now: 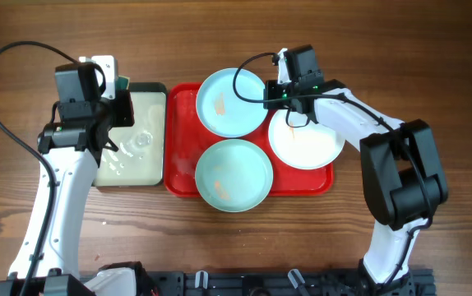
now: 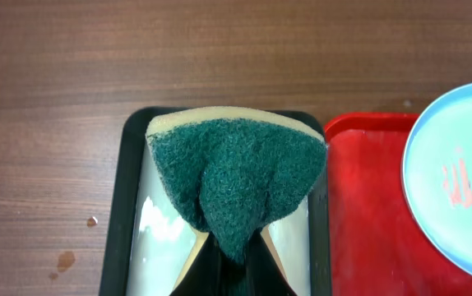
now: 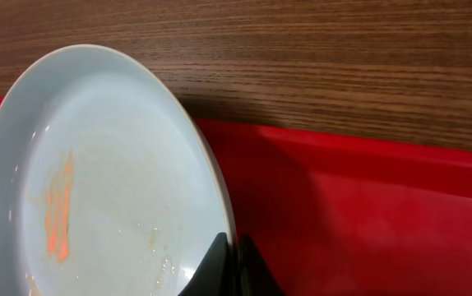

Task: Clean dirty plates on tray and stack at the side
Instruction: 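Lift the sponge with left gripper while right gripper tilts the plate up, then scrub the tilted blue plate surface with the sponge in left gripper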

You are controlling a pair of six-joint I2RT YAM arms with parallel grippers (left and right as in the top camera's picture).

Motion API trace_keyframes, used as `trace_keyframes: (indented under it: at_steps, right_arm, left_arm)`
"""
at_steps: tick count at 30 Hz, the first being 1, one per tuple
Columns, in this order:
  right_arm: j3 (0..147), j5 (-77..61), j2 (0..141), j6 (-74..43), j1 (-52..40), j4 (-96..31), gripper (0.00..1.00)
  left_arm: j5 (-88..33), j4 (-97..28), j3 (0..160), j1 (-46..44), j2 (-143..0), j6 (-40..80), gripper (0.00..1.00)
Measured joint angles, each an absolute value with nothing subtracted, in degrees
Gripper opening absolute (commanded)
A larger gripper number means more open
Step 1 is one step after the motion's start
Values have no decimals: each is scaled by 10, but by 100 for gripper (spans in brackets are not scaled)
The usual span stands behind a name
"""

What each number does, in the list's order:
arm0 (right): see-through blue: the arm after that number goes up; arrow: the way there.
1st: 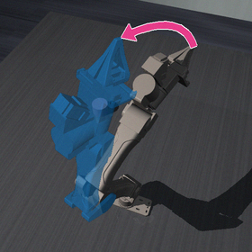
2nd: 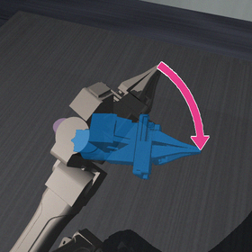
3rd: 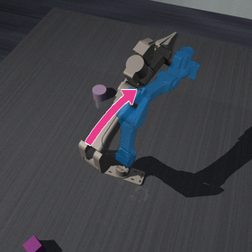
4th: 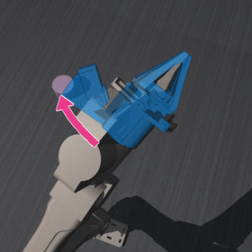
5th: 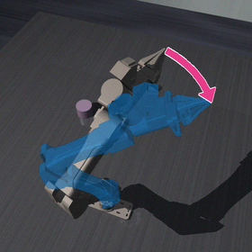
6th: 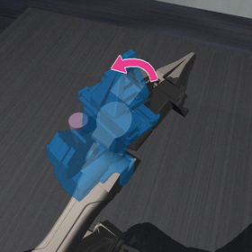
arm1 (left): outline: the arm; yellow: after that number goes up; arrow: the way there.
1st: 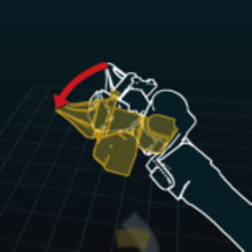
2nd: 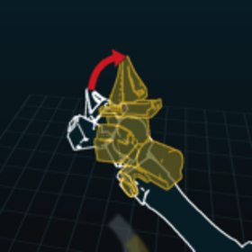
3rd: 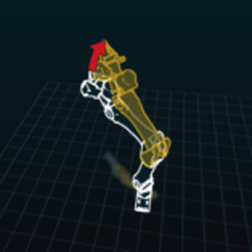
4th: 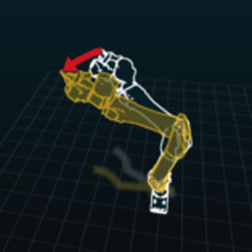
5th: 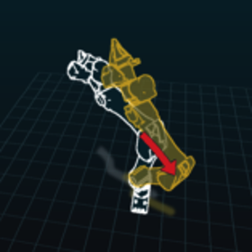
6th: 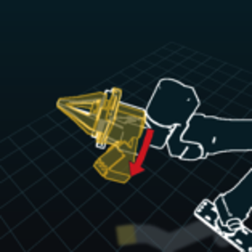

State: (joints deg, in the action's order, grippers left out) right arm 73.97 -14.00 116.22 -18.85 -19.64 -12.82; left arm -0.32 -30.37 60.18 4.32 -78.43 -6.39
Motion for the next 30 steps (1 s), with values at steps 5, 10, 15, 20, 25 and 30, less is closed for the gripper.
trace_keyframes:
  at_steps: [5, 10, 15, 20, 25, 30]
  right_arm:
    - [740, -142, 1162, -189, -197, -128, 4]
    - [740, -142, 1162, -189, -197, -129, 4]
    - [740, -142, 1162, -189, -197, -131, 4]
    - [740, -142, 1162, -189, -197, -131, 4]
    - [740, -146, 1162, -189, -198, -130, 4]
    - [740, -161, 1162, -189, -212, -128, 5]
  left_arm:
    - [-3, -308, 602, 43, -785, -28, 4]
    - [-3, -303, 602, 43, -785, 75, 4]
    - [-15, -303, 602, 43, -785, 116, 4]
    - [-16, -303, 602, 43, -785, 124, 4]
    - [-16, -293, 602, 41, -785, 123, 4]
    - [13, -260, 602, -10, -785, 94, 4]
